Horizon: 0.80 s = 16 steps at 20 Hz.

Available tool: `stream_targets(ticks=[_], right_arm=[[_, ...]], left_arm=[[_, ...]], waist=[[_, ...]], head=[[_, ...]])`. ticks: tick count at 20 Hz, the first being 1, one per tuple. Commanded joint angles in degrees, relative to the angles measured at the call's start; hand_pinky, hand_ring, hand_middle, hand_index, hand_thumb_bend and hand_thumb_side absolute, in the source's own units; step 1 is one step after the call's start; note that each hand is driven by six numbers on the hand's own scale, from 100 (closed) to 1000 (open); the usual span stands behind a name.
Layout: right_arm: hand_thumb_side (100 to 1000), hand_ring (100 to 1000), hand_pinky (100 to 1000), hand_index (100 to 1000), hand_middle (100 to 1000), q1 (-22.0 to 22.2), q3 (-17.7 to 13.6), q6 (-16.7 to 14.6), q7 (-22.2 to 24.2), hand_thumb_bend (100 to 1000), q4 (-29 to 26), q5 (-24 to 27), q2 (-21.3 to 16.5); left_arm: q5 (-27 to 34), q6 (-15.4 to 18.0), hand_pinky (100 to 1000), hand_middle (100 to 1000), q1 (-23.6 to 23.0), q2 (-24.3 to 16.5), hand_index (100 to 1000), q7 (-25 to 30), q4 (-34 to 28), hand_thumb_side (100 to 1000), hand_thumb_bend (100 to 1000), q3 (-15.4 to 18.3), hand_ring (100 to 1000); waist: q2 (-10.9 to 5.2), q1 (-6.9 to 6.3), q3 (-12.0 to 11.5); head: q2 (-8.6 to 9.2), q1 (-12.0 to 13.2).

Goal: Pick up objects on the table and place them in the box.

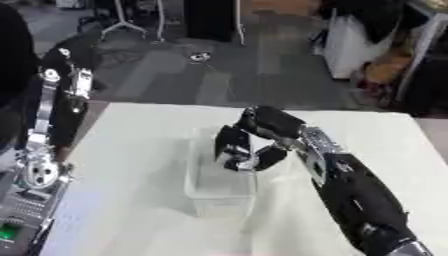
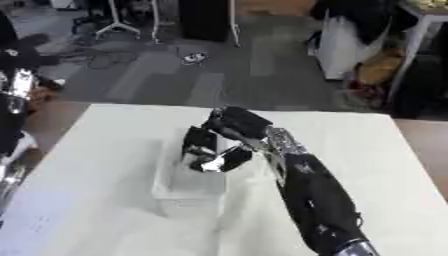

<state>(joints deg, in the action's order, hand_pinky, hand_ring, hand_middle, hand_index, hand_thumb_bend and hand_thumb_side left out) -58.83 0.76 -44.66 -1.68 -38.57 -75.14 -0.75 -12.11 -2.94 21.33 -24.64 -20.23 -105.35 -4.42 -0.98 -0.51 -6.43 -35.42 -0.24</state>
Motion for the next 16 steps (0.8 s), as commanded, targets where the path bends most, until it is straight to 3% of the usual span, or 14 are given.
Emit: stream_targets(ticks=[1,10,16], right_arm=[[722,100,100,347,100,-2.05,-0.15,0.06,0.16,448,-0.96,-0.22,-0.19],[708,100,100,340,100,-2.25,-0.98,1.22,-1.53,457,-0.67,-3.11,-0.42],[696,100,100,340,101,-2.46,-2.18,2.71,-4.28,461,0.12,-5.81,-0.04]], left_arm=[[0.37,0.05,497,846,1.08,-0.57,871,0.03,-1.09,1000,158,0.05,754],[0.4,0.05,496,845,1.08,-0.55,871,0.07,-1.09,1000,157,0.03,754],[0.45,0.06,495,845,1.28,-0.31,871,0.16,-1.05,1000,157,-0.06,754]], waist=[[-0.51,-0.08,-0.09],[-0.41,-0.13,-0.01],[-0.18,-0.13,-0.26]], head=[[0.8,0.43],[1.18,0.4],[2.6,-0.61]])
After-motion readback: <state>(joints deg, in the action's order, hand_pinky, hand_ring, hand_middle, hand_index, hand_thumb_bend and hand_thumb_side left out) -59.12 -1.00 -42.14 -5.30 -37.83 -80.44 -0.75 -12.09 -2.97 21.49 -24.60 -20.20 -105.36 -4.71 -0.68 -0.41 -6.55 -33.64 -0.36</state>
